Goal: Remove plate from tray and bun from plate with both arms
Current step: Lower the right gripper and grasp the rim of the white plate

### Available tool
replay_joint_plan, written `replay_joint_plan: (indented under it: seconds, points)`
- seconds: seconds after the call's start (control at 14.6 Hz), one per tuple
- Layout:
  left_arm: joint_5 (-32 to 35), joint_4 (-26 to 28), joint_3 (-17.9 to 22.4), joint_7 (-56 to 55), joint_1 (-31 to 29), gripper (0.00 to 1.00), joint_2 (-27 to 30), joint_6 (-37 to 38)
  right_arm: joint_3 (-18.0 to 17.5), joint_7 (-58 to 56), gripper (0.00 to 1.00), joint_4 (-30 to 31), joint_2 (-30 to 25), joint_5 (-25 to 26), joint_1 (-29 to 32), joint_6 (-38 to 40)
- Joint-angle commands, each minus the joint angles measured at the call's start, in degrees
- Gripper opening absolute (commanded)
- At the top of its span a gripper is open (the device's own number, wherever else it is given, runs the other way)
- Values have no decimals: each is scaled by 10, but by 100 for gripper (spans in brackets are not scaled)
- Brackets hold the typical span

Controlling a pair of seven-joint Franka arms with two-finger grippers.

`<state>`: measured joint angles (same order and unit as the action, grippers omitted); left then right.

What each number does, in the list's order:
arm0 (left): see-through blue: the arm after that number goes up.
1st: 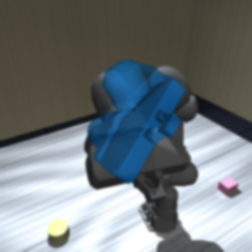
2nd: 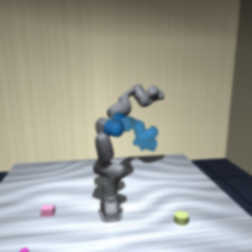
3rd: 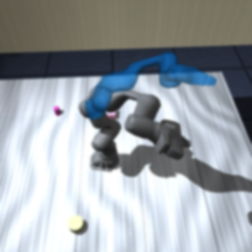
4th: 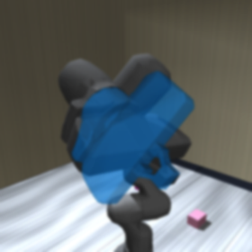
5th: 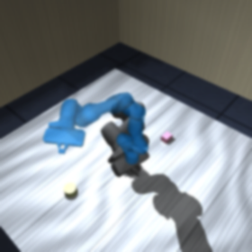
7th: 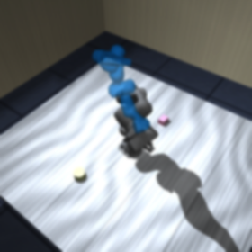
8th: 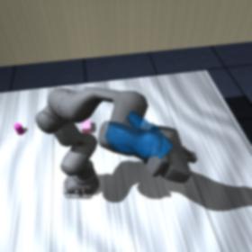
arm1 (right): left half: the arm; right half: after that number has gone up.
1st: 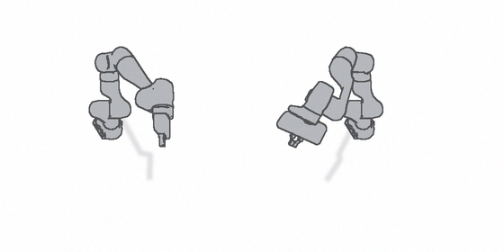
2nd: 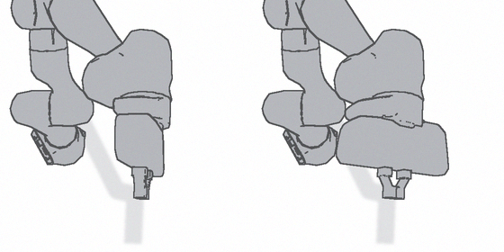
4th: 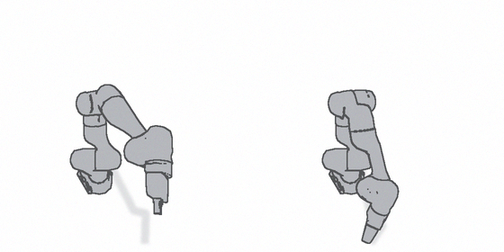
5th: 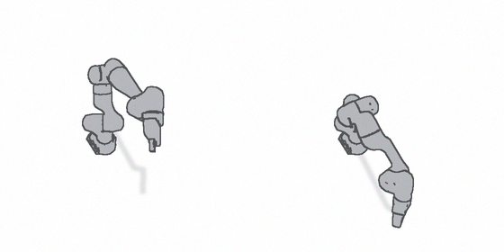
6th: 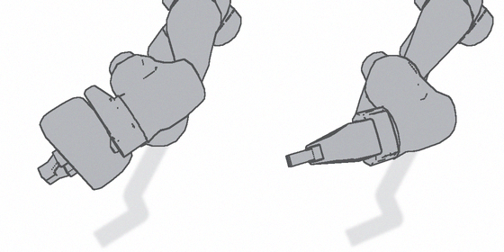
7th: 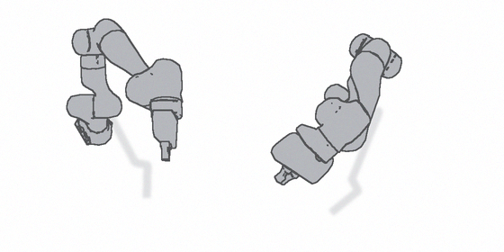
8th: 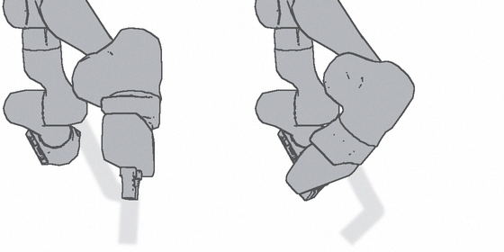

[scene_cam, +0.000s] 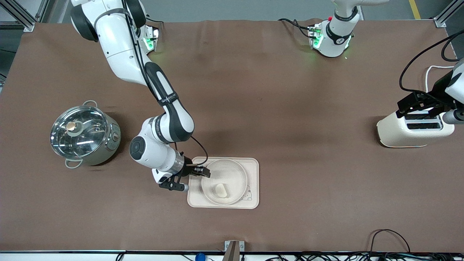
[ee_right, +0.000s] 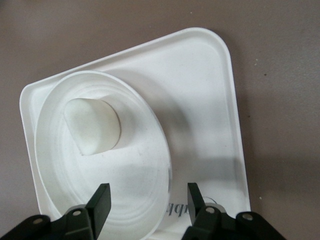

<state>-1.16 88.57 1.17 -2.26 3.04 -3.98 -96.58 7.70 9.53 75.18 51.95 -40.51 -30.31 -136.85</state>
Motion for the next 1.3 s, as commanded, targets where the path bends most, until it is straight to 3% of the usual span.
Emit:
replay_joint_plan:
  seconds: [0.0, 0.34, 1.03, 1.23]
  points:
    - [5, -9, -1, 2, 2, 100, -3, 10, -9, 2, 62, -34, 25, -11, 10, -1]
    - [5, -9, -1, 2, 2, 100, -3, 10, -9, 0, 51, -42, 40, -11, 11, -11]
    - [4, -9, -1, 2, 1, 100, -3, 10, -9, 2, 7, -46, 47, -11, 11, -11]
    - [4, -9, -1, 2, 1, 100, -3, 10, -9, 1, 3, -45, 44, -11, 12, -10]
